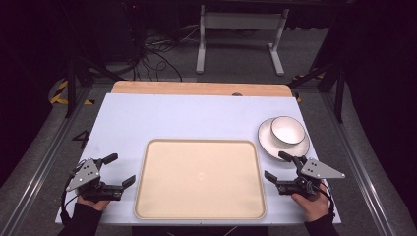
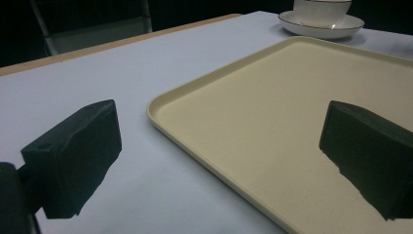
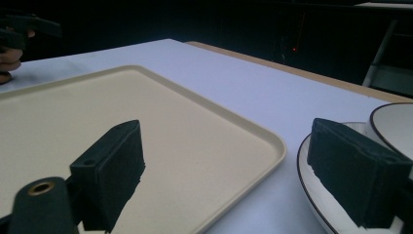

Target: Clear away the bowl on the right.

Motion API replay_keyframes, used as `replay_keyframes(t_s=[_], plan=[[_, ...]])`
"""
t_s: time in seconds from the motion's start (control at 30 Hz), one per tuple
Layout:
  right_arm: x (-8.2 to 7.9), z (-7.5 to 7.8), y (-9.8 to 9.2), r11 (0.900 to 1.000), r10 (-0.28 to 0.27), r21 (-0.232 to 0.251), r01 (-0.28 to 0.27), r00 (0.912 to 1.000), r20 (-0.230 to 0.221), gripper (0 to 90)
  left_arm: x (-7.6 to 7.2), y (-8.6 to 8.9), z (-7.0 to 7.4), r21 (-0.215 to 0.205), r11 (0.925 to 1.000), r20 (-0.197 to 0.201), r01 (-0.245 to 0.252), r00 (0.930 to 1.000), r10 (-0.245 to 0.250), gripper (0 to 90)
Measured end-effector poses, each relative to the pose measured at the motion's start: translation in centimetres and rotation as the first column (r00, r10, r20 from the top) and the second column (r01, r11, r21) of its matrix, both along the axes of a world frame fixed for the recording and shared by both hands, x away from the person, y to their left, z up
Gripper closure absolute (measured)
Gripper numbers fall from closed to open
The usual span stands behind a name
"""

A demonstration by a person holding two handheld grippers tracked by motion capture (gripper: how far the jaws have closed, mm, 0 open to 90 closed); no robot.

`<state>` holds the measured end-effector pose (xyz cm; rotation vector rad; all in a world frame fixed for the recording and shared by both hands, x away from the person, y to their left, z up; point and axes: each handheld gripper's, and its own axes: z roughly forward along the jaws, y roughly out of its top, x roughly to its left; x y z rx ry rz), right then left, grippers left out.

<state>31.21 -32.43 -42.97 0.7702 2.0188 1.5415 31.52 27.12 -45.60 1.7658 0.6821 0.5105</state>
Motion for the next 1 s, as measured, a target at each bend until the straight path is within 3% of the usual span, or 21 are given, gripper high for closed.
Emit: replay_keyframes(t_s=[0.37, 0.6, 0.67, 1.0], plan=[[-0.1, 1.8, 0.4, 1.0, 0.017, -0.001, -0.017, 0.9988, 0.046, 14.5, 0.0, 0.0, 0.0, 0.003, 1.0, -0.003, 0.003, 1.0, -0.003, 2.5], [-0.1, 2.7, 0.2, 1.0, 0.019, 0.015, -0.019, 0.9985, 0.051, 14.9, 0.0, 0.0, 0.0, -0.001, 1.0, -0.001, 0.001, 1.0, -0.001, 2.5], [-0.1, 3.0, 0.2, 0.999, 0.032, 0.039, -0.034, 0.9979, 0.056, 14.9, 0.0, 0.0, 0.0, 0.0, 1.0, -0.002, 0.001, 1.0, -0.001, 2.5], [0.4, 4.2, 0.1, 0.998, 0.026, 0.051, -0.029, 0.9986, 0.047, 15.3, 0.0, 0.0, 0.0, 0.002, 1.0, -0.003, 0.003, 1.0, -0.003, 2.5]])
